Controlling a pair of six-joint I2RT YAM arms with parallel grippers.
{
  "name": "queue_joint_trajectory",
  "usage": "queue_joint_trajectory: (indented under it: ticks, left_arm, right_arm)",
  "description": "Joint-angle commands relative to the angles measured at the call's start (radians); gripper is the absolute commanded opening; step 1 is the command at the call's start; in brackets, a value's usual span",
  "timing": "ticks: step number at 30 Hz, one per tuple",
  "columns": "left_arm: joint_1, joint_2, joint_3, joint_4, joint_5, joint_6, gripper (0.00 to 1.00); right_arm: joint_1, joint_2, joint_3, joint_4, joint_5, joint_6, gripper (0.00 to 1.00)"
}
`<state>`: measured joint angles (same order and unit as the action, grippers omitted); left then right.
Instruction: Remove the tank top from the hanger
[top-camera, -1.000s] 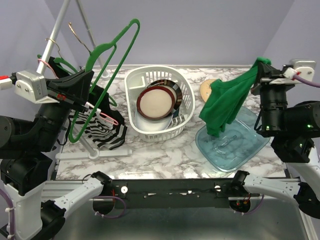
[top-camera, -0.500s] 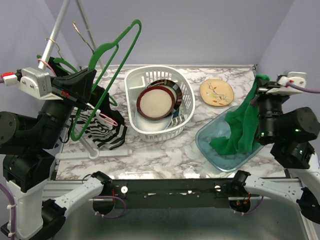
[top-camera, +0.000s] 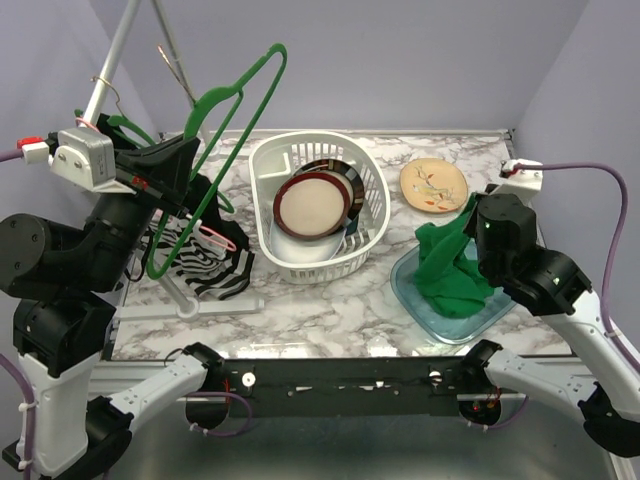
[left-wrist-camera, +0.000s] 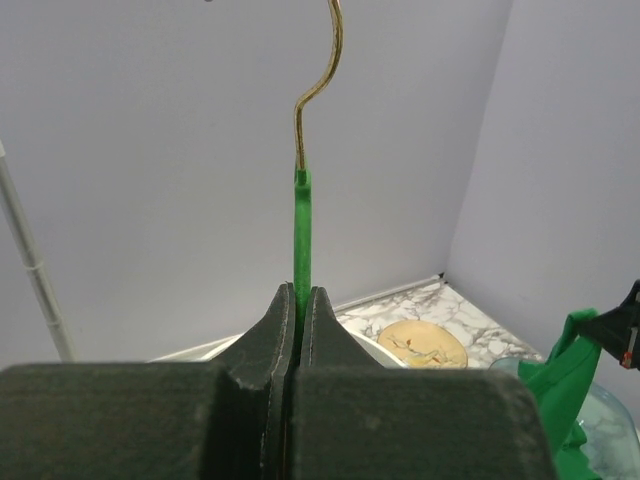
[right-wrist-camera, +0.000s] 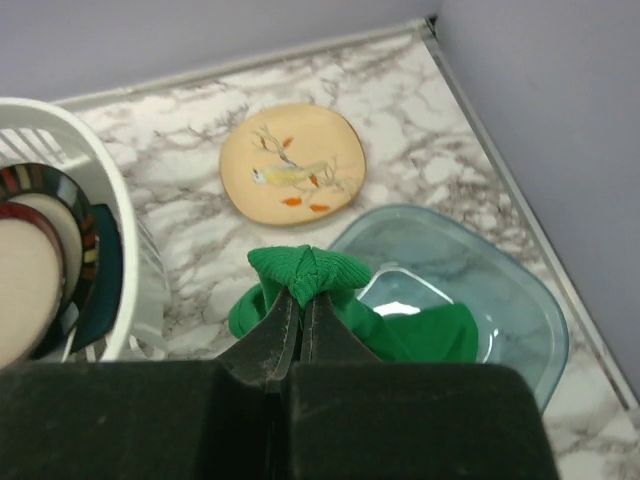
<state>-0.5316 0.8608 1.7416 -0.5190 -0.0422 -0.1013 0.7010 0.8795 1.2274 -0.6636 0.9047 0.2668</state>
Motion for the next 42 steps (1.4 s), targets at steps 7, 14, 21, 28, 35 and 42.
queue_joint_trajectory:
  ticks: [7,14,21,28,35,42]
  left_arm:
    - [0.002,0.021,0.009,0.013,0.013,0.017,0.0]
    - [0.002,0.032,0.021,-0.009,-0.021,0.023,0.0]
    - [0.002,0.053,0.03,-0.035,-0.05,0.032,0.0]
    - [0.002,0.083,0.036,-0.038,-0.067,0.034,0.0]
    - [0.002,0.144,0.065,-0.03,-0.102,-0.004,0.0]
    - [0.002,0.244,0.061,0.046,-0.329,-0.121,0.0]
  right_arm:
    - [-0.104,0.018,-0.115,-0.475,0.034,0.695,0.01]
    - [-0.123,0.039,-0.291,-0.393,-0.082,0.815,0.01]
    - [-0.129,0.093,-0.342,-0.346,-0.049,0.77,0.43]
    - [-0.129,0.127,-0.217,-0.42,-0.01,0.682,0.66]
    - [-0.129,0.038,-0.063,-0.273,-0.255,0.352,1.0]
    - [-0.129,-0.065,-0.062,-0.093,-0.458,0.273,1.0]
